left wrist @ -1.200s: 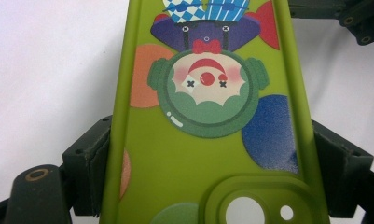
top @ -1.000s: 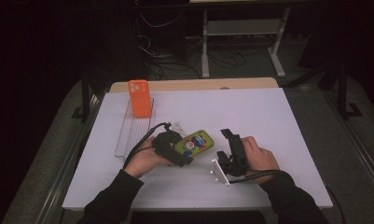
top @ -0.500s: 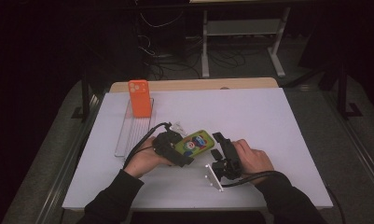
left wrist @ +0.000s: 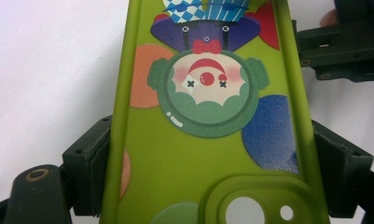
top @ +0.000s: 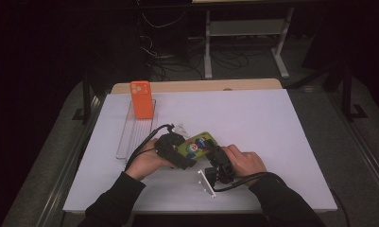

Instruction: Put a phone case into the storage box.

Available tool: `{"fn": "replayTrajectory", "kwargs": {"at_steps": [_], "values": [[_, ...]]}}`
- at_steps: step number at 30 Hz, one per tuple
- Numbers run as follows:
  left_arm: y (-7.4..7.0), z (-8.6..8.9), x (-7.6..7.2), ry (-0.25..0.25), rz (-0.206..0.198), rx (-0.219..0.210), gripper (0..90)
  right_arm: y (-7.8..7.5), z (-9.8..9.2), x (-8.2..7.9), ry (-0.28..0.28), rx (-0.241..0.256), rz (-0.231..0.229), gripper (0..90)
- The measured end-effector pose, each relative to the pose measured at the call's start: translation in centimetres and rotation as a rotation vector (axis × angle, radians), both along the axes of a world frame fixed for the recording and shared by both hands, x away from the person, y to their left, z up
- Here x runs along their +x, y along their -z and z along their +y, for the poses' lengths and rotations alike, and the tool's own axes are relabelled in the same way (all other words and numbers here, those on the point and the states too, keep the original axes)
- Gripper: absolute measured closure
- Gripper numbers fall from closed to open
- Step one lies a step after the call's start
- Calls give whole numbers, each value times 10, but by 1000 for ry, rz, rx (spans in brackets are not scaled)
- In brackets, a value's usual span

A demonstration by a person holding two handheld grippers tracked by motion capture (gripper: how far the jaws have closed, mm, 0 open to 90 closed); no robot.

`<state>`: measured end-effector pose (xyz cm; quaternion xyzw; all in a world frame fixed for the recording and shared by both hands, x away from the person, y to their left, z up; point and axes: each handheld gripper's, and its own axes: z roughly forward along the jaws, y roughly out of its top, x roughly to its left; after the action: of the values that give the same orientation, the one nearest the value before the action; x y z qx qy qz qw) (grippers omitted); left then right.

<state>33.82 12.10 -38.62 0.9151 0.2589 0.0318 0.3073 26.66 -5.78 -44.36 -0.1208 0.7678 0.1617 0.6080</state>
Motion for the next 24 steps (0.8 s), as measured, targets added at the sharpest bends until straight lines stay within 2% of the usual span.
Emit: {"fn": "replayTrajectory", "kwargs": {"at_steps": [1,2,3,6,7,9,11,14,16,17,19,20,21,24], "values": [[0,0,0,0,0,0,156,0,1,0,-4,-3,0,522],[-1,1,1,24,-2,27,156,0,1,0,-10,-9,-1,541],[-1,1,1,30,-3,32,156,0,2,0,-14,-9,-4,560],[1,-1,-1,5,-2,3,156,0,4,-1,-25,-13,-2,611],[0,0,1,35,-7,34,156,0,4,-2,-29,-17,-3,628],[0,0,1,32,-4,35,156,1,4,-3,-34,-12,-2,658],[1,-2,-1,6,-2,0,156,0,5,-3,-35,-19,-2,700],[1,-2,-1,8,-2,-2,155,0,5,-4,-35,-25,2,739],[1,-1,0,20,3,10,154,1,5,-4,-37,-31,6,747],[0,1,2,43,2,33,154,1,5,-5,-34,-34,9,750],[1,1,2,43,6,25,152,2,6,-5,-36,-39,15,753],[3,0,0,22,8,-2,151,2,6,-6,-35,-40,16,754],[3,0,-1,17,10,-12,149,2,6,-6,-35,-41,13,755],[2,1,-1,21,1,-25,135,1,5,-6,-39,-36,16,757]]}}
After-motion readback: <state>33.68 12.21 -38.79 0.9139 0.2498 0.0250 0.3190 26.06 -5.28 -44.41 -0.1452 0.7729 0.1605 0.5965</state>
